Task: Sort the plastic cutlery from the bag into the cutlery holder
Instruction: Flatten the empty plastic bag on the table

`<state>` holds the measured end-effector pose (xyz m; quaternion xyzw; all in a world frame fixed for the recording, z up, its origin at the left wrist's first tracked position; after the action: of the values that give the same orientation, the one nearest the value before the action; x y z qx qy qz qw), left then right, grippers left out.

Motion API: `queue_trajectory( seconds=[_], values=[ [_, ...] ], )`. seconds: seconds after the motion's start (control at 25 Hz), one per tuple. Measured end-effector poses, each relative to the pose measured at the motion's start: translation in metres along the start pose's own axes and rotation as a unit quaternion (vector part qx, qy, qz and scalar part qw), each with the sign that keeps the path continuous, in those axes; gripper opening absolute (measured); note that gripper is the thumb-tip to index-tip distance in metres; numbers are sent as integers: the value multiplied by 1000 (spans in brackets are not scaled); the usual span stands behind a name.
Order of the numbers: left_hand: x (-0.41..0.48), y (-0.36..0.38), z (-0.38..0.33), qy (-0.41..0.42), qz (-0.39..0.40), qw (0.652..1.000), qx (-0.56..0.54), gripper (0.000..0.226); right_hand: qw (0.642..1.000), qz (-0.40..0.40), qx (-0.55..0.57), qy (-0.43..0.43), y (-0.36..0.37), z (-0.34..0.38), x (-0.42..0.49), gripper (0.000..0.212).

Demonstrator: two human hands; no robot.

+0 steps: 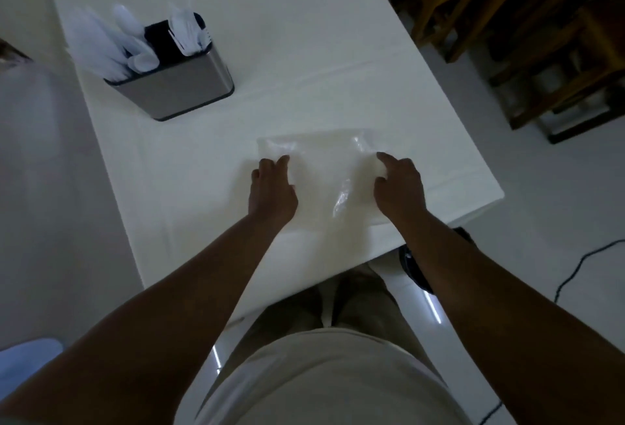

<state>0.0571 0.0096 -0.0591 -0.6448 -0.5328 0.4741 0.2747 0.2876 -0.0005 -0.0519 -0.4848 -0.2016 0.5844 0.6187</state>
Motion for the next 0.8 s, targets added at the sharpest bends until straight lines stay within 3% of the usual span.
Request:
queue_trajectory(
  seconds=[0.12,0.2,0.28,0.4,0.48,0.6,0.8],
  values=[
    [-3,-1,-15,35,8,999,6,63,998,-57,22,-10,-5,-14,-27,50],
    [-5,1,-38,78,29,996,15,68,995,-95,27,-27,-17,-37,-43,57],
    [-10,6,-67,121,47,991,23,71,990,-128,-17,-61,-31,-65,-55,62],
    [-26,22,-125,202,55,977,40,71,979,-157,-87,-96,-55,-122,-70,51],
    [-43,42,-167,267,55,960,58,67,983,-147,-89,-60,-68,-167,-86,53],
    [-78,97,-227,367,88,921,93,61,986,-135,-101,18,-81,-243,-123,75],
    [-127,227,-267,444,188,837,258,88,987,-64,-87,120,-44,-366,-169,102]
  ],
)
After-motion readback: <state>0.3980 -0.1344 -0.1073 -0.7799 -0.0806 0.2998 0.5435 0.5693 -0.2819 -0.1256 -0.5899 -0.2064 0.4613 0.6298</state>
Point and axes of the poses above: each hand's wrist, its own x-axis towards the middle knuckle, its own y-axis out of the palm, z = x × y, the point moved 1 cm from there along x, towards the middle knuckle
